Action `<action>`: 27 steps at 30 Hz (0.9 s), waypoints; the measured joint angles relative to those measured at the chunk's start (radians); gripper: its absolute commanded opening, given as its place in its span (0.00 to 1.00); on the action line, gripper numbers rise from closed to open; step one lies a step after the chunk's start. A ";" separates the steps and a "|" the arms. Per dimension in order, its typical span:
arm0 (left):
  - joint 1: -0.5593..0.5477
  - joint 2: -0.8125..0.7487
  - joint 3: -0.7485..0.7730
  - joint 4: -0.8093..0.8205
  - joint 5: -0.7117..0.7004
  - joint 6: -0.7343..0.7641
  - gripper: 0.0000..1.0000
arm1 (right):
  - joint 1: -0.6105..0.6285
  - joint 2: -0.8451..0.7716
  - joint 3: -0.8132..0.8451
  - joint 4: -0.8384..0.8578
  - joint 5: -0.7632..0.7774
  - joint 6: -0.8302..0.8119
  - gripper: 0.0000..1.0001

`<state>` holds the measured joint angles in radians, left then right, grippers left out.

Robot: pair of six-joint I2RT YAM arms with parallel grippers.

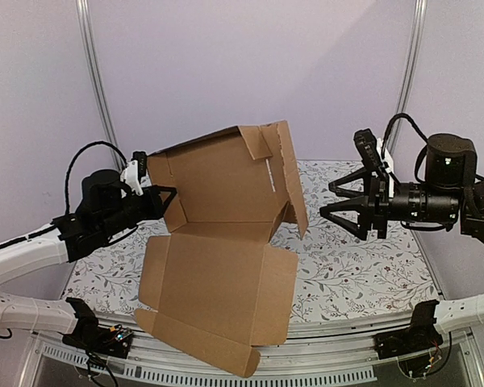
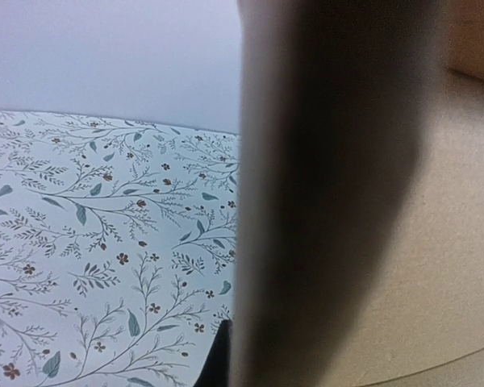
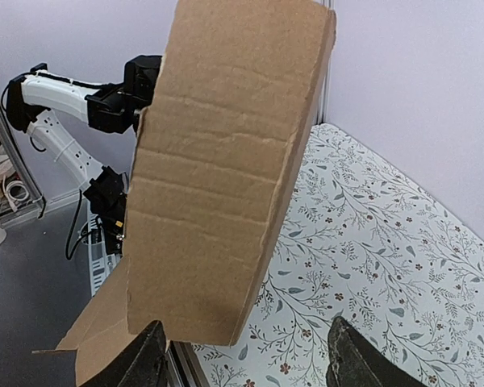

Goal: Fold the paper box

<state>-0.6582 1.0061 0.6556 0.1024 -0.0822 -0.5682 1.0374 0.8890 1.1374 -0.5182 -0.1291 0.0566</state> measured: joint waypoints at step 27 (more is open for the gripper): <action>0.000 0.009 0.005 -0.083 -0.033 0.019 0.00 | -0.024 0.339 0.185 0.098 -0.045 -0.036 0.43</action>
<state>-0.6582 1.0149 0.6605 0.0193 -0.1154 -0.5495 1.0130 1.2278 1.3220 -0.4198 -0.1738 0.0208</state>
